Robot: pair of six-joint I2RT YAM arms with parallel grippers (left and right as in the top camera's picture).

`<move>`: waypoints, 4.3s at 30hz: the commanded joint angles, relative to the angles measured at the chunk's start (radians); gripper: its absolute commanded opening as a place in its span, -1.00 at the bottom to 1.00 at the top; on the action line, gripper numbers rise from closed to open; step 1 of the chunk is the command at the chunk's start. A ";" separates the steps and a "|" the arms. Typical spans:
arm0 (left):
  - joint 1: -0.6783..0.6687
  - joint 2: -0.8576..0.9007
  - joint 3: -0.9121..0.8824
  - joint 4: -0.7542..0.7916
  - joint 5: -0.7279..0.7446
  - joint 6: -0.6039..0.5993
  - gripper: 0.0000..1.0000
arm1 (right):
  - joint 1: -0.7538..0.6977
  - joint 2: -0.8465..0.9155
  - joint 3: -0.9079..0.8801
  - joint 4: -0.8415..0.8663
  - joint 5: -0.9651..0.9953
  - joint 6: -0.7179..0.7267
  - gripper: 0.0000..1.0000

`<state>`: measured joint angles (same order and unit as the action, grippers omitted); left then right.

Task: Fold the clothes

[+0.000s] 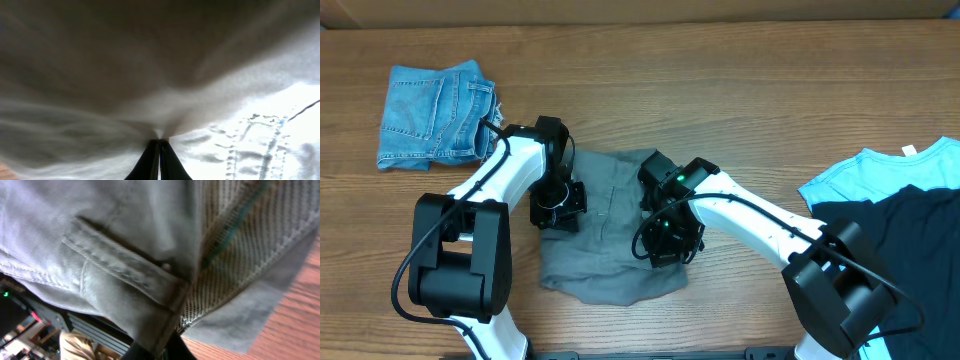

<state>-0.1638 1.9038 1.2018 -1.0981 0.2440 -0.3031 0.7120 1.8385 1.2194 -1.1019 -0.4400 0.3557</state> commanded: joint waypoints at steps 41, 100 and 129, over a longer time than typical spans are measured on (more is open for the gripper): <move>-0.006 -0.006 -0.009 0.019 -0.018 0.011 -0.82 | -0.119 0.080 0.109 0.150 0.416 0.314 -0.92; -0.142 -0.551 -0.148 0.038 -0.096 -0.012 -0.21 | -0.362 -0.037 0.338 -0.041 0.047 -0.121 -0.92; -0.144 -0.546 -0.371 0.153 -0.060 -0.072 -0.24 | -0.128 -0.029 -0.204 0.102 -0.085 0.150 -0.87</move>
<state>-0.3119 1.3487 0.8879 -0.9760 0.1463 -0.3492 0.5945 1.8095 1.0199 -1.0065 -0.5201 0.4908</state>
